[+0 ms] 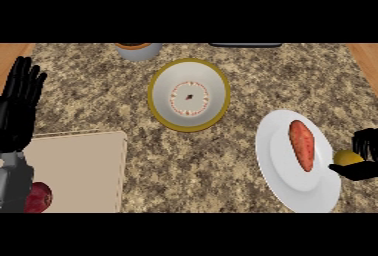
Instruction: Pick the lemon from the plate and place it in the bowl
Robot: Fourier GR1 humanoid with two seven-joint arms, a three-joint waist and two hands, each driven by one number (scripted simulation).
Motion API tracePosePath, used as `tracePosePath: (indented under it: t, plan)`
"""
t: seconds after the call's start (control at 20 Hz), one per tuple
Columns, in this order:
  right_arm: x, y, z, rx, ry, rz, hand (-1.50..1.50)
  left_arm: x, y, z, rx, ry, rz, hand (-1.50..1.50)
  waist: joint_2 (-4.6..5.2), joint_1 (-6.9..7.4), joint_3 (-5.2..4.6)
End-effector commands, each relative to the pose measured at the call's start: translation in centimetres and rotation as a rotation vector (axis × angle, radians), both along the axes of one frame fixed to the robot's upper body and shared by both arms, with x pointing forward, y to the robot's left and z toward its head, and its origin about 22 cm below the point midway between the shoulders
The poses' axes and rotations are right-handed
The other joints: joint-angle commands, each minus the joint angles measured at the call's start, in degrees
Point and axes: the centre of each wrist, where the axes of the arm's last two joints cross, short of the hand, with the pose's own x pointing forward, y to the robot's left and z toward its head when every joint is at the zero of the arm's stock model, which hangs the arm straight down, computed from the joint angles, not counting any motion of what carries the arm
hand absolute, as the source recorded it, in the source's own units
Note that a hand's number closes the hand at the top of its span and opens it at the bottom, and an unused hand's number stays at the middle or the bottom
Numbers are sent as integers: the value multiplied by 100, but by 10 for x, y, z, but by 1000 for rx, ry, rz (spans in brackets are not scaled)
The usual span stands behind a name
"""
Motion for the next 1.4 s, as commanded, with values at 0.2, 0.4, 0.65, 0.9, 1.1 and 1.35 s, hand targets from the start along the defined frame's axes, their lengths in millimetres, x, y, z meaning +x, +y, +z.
tracePosePath:
  t: [0.2,0.4,0.65,0.9,1.1,1.35]
  plan:
    - [9,-30,43,-79,-190,-49,150,3,2,6,-2,10,3,0,-20,-80,9]
    - [12,-10,96,-17,-270,19,150,-3,-14,5,13,-13,30,0,-47,-111,5]
    - [2,0,156,83,-430,159,150,2,5,9,-1,18,30,0,-54,-171,3]
    - [5,41,199,256,-510,241,150,-5,-8,-9,-4,17,18,0,-51,-125,0]
    - [2,70,207,425,-527,277,150,-4,1,8,8,14,26,0,-47,-97,4]
    - [21,125,243,477,-485,292,150,0,15,-10,8,14,12,0,-16,-35,0]
